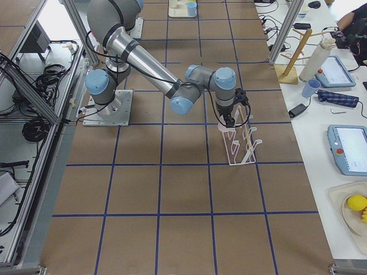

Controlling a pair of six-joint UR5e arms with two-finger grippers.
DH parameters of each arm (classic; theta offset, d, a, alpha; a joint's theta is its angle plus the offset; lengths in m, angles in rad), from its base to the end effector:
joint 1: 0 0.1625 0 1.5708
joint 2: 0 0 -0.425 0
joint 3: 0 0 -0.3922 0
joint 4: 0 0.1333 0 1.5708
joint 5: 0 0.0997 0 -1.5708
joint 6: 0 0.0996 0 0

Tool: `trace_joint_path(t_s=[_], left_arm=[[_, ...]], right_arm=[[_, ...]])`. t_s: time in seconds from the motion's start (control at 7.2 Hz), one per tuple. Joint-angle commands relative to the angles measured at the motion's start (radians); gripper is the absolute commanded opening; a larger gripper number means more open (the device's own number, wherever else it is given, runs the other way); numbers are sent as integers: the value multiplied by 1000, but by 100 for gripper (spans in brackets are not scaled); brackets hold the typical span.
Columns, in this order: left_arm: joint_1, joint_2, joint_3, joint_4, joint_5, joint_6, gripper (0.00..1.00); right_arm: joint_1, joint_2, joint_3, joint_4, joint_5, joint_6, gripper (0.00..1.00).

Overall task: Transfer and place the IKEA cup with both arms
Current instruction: 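Lift the pink cup off the rack peg with the right gripper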

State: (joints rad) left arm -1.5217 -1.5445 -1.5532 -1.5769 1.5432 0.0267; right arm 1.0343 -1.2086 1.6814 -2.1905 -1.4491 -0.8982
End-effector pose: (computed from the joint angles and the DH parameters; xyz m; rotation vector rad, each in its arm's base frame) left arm -0.1121 -0.4901 0.5088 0.0341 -3.1147 0.0604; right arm -0.1883 -0.6011 0.2981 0.5754 -3.0690 0.2982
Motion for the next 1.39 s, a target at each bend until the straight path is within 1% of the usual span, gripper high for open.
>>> trace_joint_path(t_s=[0.0,0.14,0.42,0.56,0.83,1.25], left_arm=[[0,3,-1,0,0,2,100],[0,1,-1,0,0,2,100],[0,0,2,0,0,2,100],[0,0,2,0,0,2,100],[0,1,2,0,0,2,100],[2,4,2,0,-2,2,100]], right_arm=[[0,-8,-2,0,-1,-1,6],[1,-8,-15,2,-1,-1,0],[1,-35,-43,27,-11,-1,0],[1,-72,-45,73,-13,-1,0],[1,-135,-45,107,-17,1,0],[3,-242,-45,204,-16,2,0]])
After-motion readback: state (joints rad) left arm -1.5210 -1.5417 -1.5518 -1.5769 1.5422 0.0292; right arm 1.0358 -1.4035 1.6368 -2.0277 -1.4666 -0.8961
